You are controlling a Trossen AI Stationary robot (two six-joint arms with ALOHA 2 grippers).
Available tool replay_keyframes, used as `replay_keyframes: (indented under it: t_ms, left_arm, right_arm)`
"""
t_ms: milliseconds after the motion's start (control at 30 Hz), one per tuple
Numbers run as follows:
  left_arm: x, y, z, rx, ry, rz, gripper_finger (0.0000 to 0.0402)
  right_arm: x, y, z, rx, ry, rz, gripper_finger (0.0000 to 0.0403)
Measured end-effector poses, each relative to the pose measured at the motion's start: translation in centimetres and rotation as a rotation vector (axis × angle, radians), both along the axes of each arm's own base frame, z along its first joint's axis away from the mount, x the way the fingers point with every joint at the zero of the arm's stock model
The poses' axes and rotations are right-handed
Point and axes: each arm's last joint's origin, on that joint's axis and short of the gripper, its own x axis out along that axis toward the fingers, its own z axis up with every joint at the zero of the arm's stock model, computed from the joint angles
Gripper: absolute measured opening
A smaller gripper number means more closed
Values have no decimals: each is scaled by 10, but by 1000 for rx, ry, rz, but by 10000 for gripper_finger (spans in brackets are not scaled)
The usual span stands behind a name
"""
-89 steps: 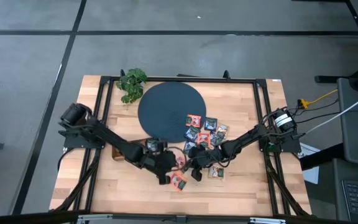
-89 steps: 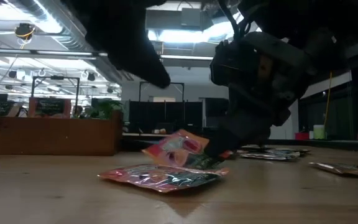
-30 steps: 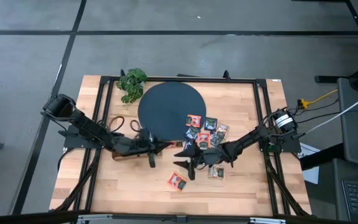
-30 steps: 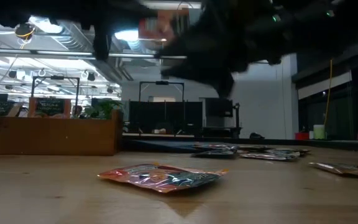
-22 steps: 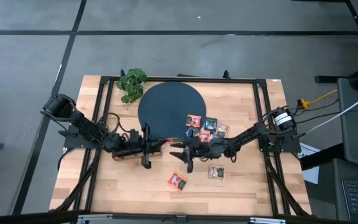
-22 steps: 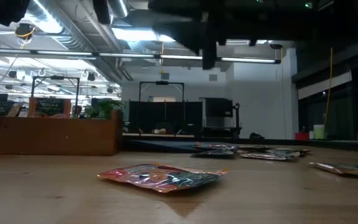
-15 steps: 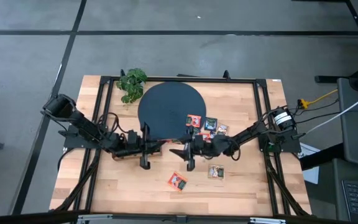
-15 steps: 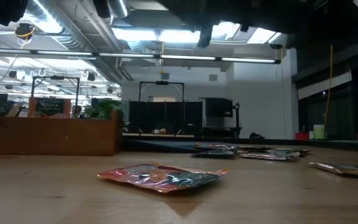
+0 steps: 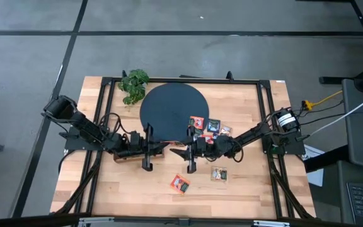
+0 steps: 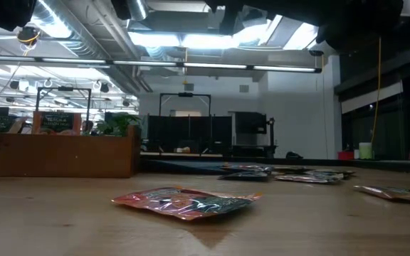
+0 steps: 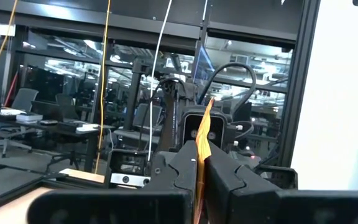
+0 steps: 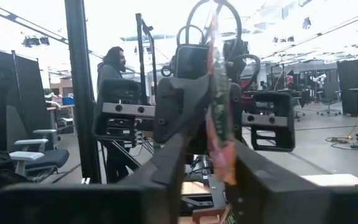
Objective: Pick & Place Tea
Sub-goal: Put the orange tea bag into the middle section of the wooden organizer
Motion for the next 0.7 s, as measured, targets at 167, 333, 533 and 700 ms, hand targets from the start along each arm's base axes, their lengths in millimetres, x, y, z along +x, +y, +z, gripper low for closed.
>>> replay_keyframes:
  t_ms: [167, 333, 533, 700]
  left_arm:
    - [0, 0, 0, 3, 3, -2, 11]
    - [1, -1, -3, 12, 31, 2, 22]
    - [3, -2, -9, -46, 80, -28, 34]
    - [6, -4, -17, -100, 146, -149, 44]
  right_arm:
    - [0, 0, 0, -16, 1, -9, 13]
    - [1, 0, -4, -24, 43, -6, 17]
    - [4, 1, -19, 1, 195, 15, 8]
    - [5, 3, -36, 58, 372, 53, 6]
